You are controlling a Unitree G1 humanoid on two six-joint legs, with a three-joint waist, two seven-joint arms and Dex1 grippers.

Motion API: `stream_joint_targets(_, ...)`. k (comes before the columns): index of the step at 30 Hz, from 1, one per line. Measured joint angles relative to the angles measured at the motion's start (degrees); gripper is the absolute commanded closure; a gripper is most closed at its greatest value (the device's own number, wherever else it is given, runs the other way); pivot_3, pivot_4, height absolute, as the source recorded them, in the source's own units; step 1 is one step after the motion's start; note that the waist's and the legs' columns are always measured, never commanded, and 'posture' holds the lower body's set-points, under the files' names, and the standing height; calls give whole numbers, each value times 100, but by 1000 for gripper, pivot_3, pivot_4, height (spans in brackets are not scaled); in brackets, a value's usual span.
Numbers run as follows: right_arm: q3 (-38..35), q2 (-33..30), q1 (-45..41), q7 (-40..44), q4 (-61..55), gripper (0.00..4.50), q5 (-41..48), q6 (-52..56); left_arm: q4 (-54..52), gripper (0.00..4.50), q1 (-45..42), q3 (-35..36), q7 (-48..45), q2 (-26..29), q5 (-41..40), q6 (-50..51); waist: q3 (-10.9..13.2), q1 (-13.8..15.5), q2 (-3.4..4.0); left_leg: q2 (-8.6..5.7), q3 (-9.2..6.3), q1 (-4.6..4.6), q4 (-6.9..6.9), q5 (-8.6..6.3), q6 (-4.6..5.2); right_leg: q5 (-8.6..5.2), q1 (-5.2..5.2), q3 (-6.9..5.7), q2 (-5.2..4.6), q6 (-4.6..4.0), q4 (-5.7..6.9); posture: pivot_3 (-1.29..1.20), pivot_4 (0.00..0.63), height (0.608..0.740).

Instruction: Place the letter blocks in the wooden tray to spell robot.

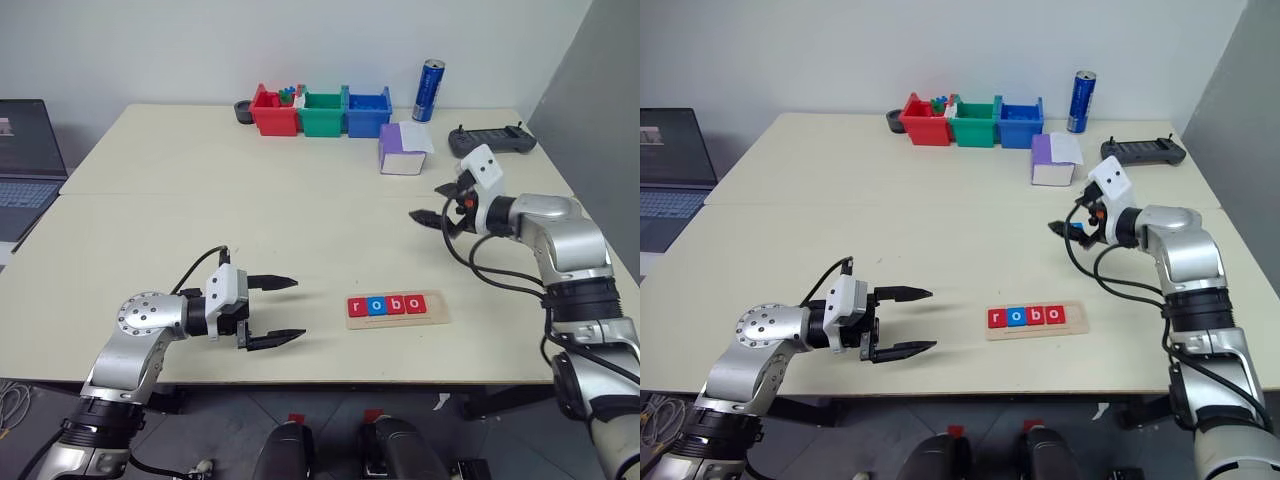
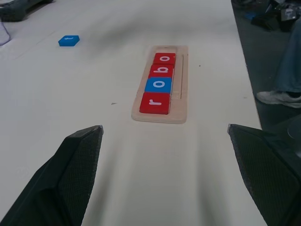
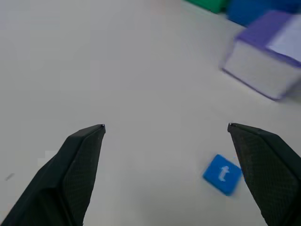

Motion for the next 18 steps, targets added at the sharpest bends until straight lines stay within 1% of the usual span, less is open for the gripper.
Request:
stream_joint_targets(2, -160, 155, -31, -622, 257, 62, -62, 242, 0, 0, 7, 11, 3, 3, 0, 0, 0, 22, 0, -9, 0, -2, -1, 0, 0, -3, 0, -1, -8, -5, -1, 0, 150, 740)
stream_joint_targets(5, -227, 424, -80, -1170, 616, 62, -70, 392, 1, 0, 3, 17, 4, 6, 0, -2, 0, 7, 0, -11, 6, -4, -1, -1, 2, -3, -2, 3, -10, -6, -2, 0, 150, 740)
stream_joint_targets(10, -270, 558, -473, -1529, 1317, 62, -53, 299, 8, 0, -11, 16, 2, 4, 1, -9, 0, -38, 1, -8, 5, -2, -4, -2, 3, -4, -4, 2, -6, -5, 1, 0, 150, 740)
stream_joint_targets(15, -282, 599, -875, -1716, 2067, 62, -66, -190, 15, 0, -20, 16, 4, 0, 2, -13, 0, -73, 0, -7, 4, -2, -5, -2, 4, -4, -3, 2, -4, -5, 1, 0, 150, 740)
stream_joint_targets(18, -319, 655, -1032, -1882, 2753, 62, -68, -509, 14, 0, -16, 16, 6, 0, 2, -13, 0, -102, 1, -8, 6, -3, -5, -2, 3, -3, -3, 4, -4, -5, 0, 0, 150, 740)
